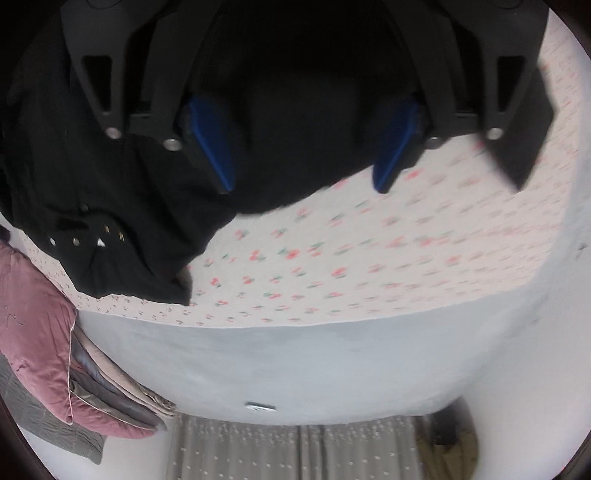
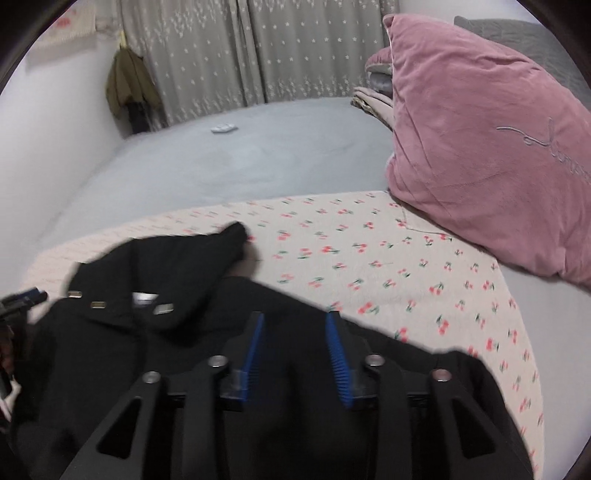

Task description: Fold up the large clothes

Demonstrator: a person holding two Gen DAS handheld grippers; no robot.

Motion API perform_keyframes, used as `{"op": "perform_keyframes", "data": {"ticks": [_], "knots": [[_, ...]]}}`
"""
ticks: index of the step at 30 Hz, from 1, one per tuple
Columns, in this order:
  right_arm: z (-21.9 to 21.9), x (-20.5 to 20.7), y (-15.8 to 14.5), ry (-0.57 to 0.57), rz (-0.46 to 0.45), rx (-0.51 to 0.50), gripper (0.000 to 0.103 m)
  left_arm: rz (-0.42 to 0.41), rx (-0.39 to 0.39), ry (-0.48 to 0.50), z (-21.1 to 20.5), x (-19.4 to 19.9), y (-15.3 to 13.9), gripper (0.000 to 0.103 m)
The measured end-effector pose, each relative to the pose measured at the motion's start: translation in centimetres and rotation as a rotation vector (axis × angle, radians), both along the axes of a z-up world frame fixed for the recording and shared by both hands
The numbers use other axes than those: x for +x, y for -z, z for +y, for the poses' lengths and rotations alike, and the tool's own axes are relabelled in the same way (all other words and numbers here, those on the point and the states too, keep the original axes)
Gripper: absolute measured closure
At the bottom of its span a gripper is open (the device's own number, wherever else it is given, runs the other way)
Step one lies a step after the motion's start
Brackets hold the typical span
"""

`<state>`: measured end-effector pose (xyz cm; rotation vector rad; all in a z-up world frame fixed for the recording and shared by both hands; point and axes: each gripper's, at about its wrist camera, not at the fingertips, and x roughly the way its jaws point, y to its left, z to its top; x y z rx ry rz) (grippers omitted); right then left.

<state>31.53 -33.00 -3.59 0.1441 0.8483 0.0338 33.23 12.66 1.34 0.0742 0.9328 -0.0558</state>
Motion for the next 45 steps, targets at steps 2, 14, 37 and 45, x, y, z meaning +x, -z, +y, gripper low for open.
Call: {"op": "perform_keyframes", "data": {"ticks": [2,14,37,45], "knots": [[1.2,-3.0,-1.9,-0.007,-0.038,0.016,0.033,-0.003,0.028,-0.017,2.0,-2.7,-1.2,0.022],[7.9,-14.2,-4.2,-0.043,0.023,0.087,0.027,0.070,0.016,-0.230,11.5,-7.0,-0.6,0.019],[9.8,-19.8,0.1,0.040,0.113,0.225,0.027,0.070,0.027,-0.258,10.1,-13.2,1.8,0.094],[9.9,-21.1,0.7,0.046,0.123,0.231,0.027,0.084,-0.101,-0.284,12.1,-21.6,4.6,0.097]]}}
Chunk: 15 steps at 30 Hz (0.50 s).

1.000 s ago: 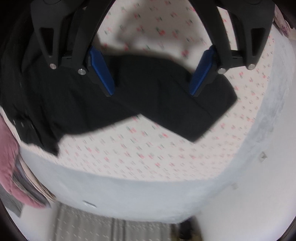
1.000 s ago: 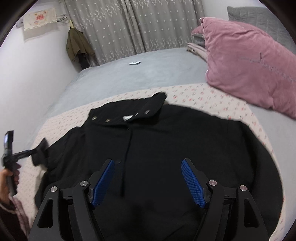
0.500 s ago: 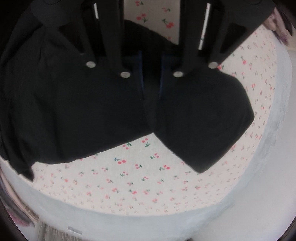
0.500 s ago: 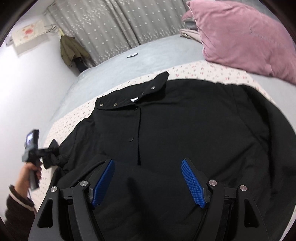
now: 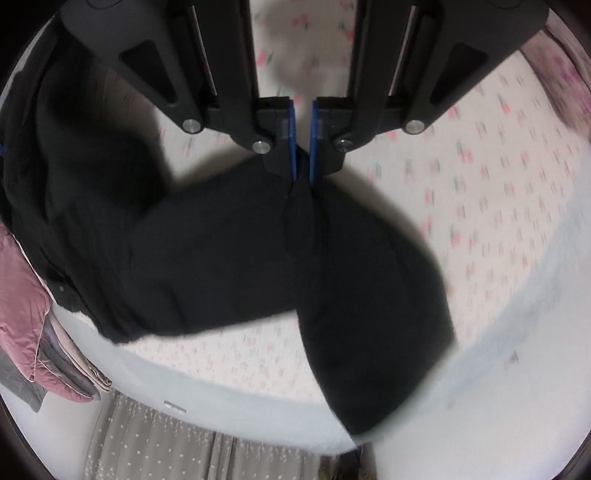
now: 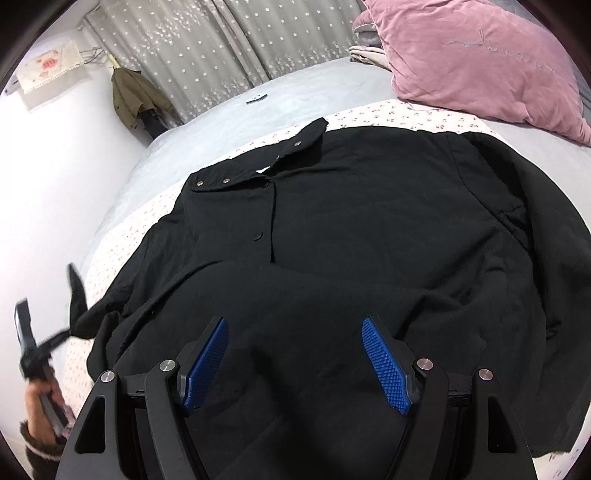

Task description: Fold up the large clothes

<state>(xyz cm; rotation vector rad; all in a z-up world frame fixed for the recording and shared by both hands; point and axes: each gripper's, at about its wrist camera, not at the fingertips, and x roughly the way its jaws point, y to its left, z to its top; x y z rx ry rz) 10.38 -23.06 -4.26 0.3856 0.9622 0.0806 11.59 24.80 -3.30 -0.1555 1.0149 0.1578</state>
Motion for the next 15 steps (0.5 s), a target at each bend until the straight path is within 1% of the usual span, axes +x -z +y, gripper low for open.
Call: {"op": "perform_keyframes", "data": {"ticks": [1,5,7,9,11,12,13,15], "knots": [[0.0,-0.1,0.2,-0.002,0.005,0.002,0.027,0.026,-0.021,0.001,0.2,-0.8,1.1,0.097],[0.0,-0.1,0.9,-0.002,0.028,0.009,0.027,0.093,-0.093,-0.009,0.9,-2.9,3.7,0.097],[-0.1,-0.3,1.2,-0.003,0.038,0.002,0.027,0.121,-0.096,-0.012,0.9,-3.8,4.1,0.097],[-0.1,-0.3,1.3,-0.003,0.041,-0.004,0.027,0.127,-0.083,-0.012,1.0,-4.8,3.9,0.096],[-0.1,-0.3,1.3,0.000,0.042,-0.007,0.027,0.118,-0.082,-0.016,1.1,-5.7,3.1,0.086],[-0.1,-0.3,1.3,0.002,0.042,-0.007,0.027,0.100,-0.087,-0.014,1.2,-6.2,2.4,0.070],[-0.1,-0.2,1.3,0.004,0.041,-0.007,0.027,0.075,-0.088,-0.013,1.1,-6.6,1.5,0.050],[-0.1,-0.3,1.3,0.005,0.040,-0.007,0.027,0.017,-0.073,-0.011,1.1,-7.0,-0.4,0.033]]}}
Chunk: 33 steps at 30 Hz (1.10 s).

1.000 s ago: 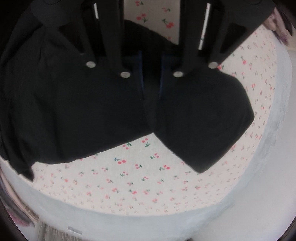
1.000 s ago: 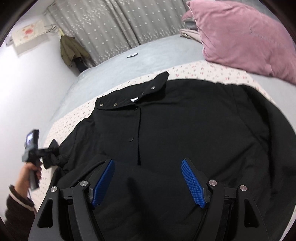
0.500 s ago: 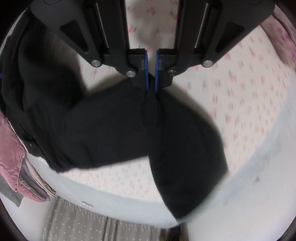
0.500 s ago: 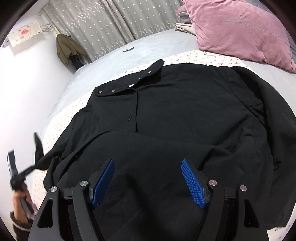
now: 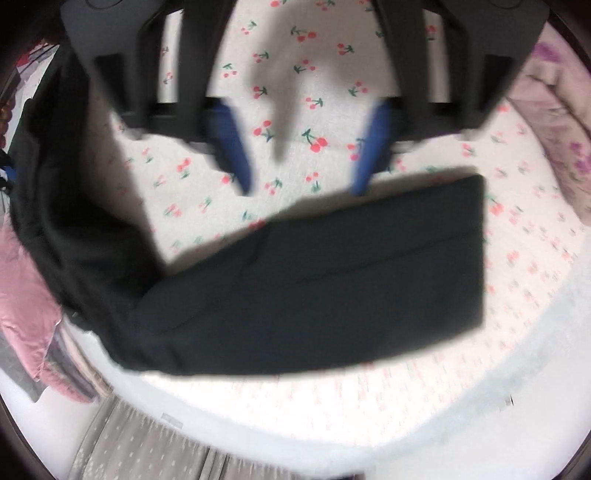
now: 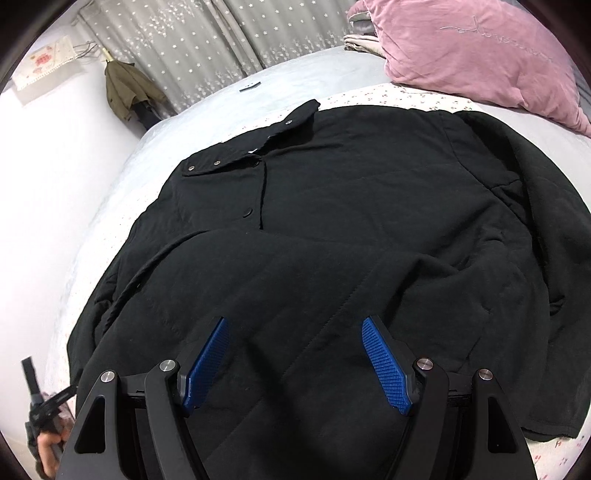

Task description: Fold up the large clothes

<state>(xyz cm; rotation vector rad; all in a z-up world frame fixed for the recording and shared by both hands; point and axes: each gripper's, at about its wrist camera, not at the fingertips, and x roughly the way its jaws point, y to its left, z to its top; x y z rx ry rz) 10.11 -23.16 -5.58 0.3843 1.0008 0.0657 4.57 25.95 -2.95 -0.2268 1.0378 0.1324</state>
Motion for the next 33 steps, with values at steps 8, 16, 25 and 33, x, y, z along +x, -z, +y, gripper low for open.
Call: {"op": "perform_keyframes", "data": {"ticks": [8,16,25,33], "knots": [[0.9,-0.2,-0.5,-0.030,-0.014,-0.018,0.027,-0.095,0.045,-0.160,5.1,2.6,-3.1,0.022],[1.0,0.0,0.0,-0.039,0.002,-0.025,0.027,0.118,0.177,-0.355,11.7,7.0,1.4,0.022],[-1.4,-0.2,0.3,0.023,0.013,-0.024,0.027,0.100,0.020,-0.460,16.9,5.8,4.5,0.082],[-0.6,-0.2,0.1,-0.004,0.002,-0.017,0.027,-0.145,0.316,-0.457,16.0,6.9,-3.8,0.092]]}}
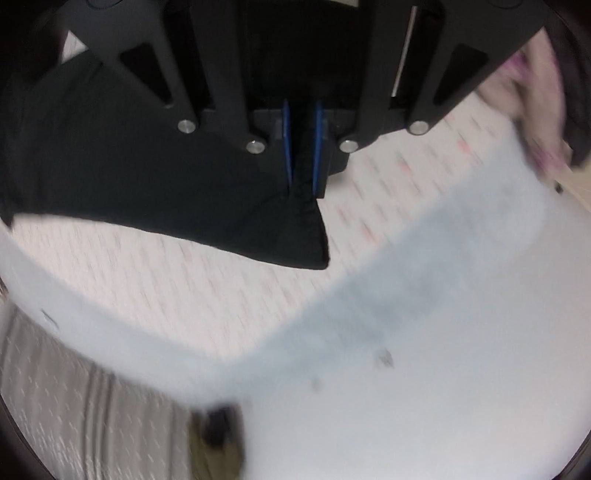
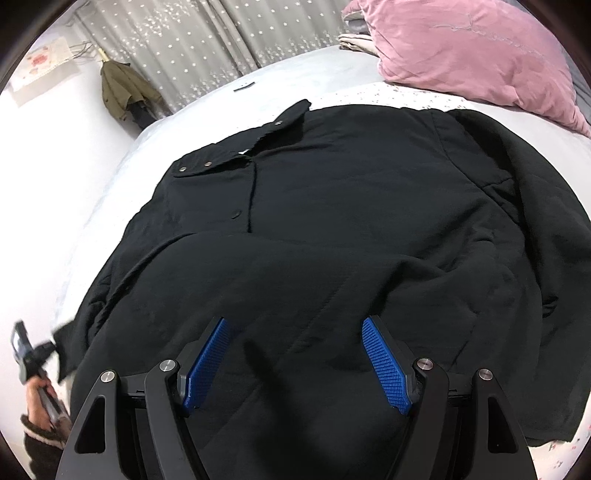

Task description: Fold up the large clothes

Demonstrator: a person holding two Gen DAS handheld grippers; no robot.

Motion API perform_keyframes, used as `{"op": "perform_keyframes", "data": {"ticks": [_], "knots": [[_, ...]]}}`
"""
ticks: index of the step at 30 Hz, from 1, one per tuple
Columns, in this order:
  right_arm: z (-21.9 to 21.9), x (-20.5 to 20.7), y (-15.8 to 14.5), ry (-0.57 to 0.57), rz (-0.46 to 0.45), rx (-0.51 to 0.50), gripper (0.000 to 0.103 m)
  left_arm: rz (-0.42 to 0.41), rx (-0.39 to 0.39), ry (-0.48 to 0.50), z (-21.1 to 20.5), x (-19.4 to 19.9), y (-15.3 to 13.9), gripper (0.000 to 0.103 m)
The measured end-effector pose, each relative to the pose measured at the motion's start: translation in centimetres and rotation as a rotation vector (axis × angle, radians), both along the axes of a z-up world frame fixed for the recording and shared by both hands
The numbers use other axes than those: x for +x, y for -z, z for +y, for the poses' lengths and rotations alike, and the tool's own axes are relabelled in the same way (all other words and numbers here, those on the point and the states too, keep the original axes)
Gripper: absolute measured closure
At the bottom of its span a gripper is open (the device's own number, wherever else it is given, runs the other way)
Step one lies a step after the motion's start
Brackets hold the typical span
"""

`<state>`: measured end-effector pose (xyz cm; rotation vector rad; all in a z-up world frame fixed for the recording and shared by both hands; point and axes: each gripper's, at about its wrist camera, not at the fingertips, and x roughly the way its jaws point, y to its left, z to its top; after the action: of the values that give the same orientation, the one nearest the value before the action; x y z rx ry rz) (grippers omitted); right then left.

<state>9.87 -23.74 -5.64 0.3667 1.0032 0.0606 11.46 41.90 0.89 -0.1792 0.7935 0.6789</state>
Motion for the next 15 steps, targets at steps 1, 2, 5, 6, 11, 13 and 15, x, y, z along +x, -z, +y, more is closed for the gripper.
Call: {"op": "perform_keyframes", "data": {"ticks": [1,2,5,6,11,13,15], "knots": [[0.0,0.0,0.0,-0.004,-0.001,-0.008,0.027,0.004,0.033,-0.020,0.8,0.6,-0.5,0.092],[-0.1,-0.1,0.0,-0.005,-0.001,-0.018,0.027,0.019,0.055,-0.040,1.7,1.4,-0.6,0.093],[-0.8,-0.2,0.1,0.012,0.005,-0.029,0.027,0.110,-0.047,-0.058,4.0,3.9,1.0,0.093],[-1.2,-0.3,0.1,0.024,0.007,-0.028,0.027,0.119,-0.077,-0.058,3.8,4.0,1.3,0.091],[-3.0,-1.4,-0.6,0.083,-0.012,-0.043,0.027,0.084,-0.060,0.020,-0.3,3.7,0.6,0.029],[-3.6,-1.8,-1.0,0.109,-0.015,-0.062,0.027,0.082,-0.084,0.063,-1.9,3.9,0.3,0.026],[-4.2,-2.3,-1.4,0.122,-0.014,-0.097,0.027,0.092,-0.122,0.108,-3.7,4.6,0.1,0.026]]}}
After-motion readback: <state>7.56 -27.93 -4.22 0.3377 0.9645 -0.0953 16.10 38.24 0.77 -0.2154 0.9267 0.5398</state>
